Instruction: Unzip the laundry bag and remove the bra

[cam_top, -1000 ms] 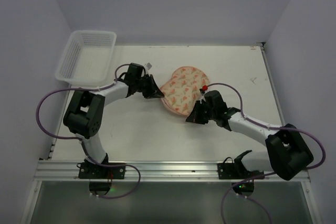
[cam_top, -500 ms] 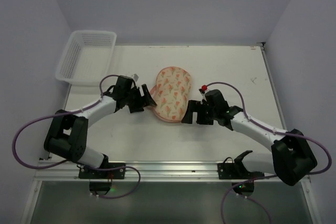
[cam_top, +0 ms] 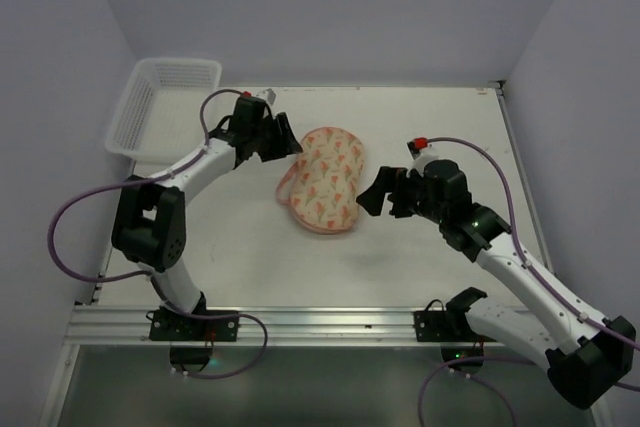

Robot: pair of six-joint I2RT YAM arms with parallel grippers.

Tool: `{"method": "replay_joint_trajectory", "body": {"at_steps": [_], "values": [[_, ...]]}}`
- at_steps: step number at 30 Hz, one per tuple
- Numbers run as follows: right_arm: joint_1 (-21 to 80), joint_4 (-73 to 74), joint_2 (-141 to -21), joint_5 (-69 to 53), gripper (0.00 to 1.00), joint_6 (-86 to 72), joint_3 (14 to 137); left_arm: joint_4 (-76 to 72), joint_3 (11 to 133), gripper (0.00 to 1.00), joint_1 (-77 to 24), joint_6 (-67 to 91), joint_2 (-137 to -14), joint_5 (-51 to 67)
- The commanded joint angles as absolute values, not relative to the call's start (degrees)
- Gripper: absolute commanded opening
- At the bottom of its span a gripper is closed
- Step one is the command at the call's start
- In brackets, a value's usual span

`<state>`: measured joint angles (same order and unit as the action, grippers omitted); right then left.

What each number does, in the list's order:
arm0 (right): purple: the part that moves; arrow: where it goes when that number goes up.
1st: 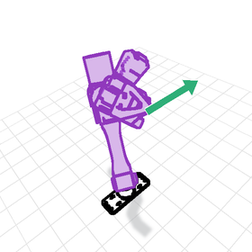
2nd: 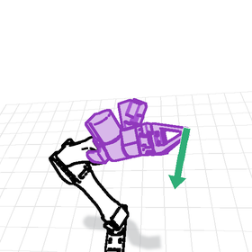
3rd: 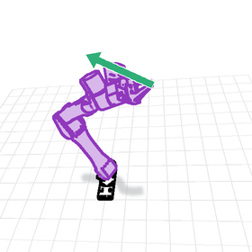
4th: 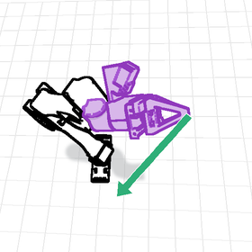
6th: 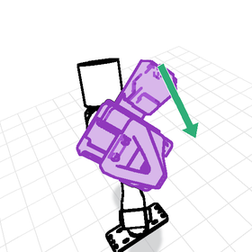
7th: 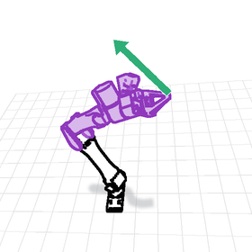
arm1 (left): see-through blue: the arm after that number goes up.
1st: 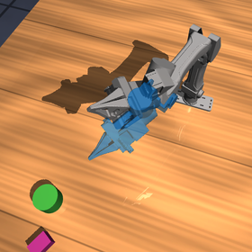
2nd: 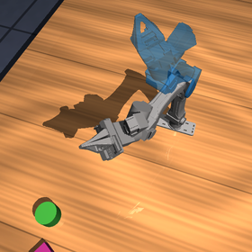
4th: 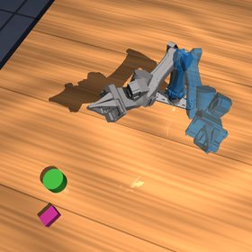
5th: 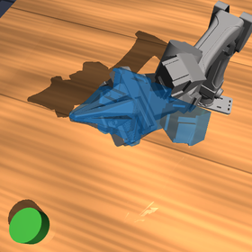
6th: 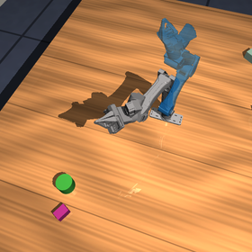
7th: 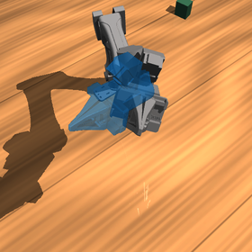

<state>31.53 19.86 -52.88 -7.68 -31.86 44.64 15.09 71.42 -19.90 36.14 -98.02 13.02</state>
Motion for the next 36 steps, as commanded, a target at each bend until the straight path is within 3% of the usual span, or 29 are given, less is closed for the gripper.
{"method": "replay_joint_trajectory", "body": {"at_steps": [1,16,22,30,36], "values": [[31.3,21.2,-50.8,-5.5,0.99,-30.8,46.8,16.5,74.8,0.54,-20.0,33.1,-102.5,12.9],[31.0,20.5,-49.6,-5.4,0.99,-33.8,43.9,18.1,74.9,0.46,-24.6,29.2,-107.2,6.6],[30.9,19.5,-49.6,-5.5,0.99,-34.5,43.3,19.2,75.5,0.39,-24.8,28.6,-108.5,3.3],[30.9,19.2,-49.8,-5.3,0.99,-34.8,43.1,19.8,75.8,0.01,-25.1,28.0,-108.4,3.2],[30.9,19.2,-49.6,-4.5,0.99,-34.5,43.5,19.7,76.4,0.00,-25.2,28.0,-106.4,4.6]]}}
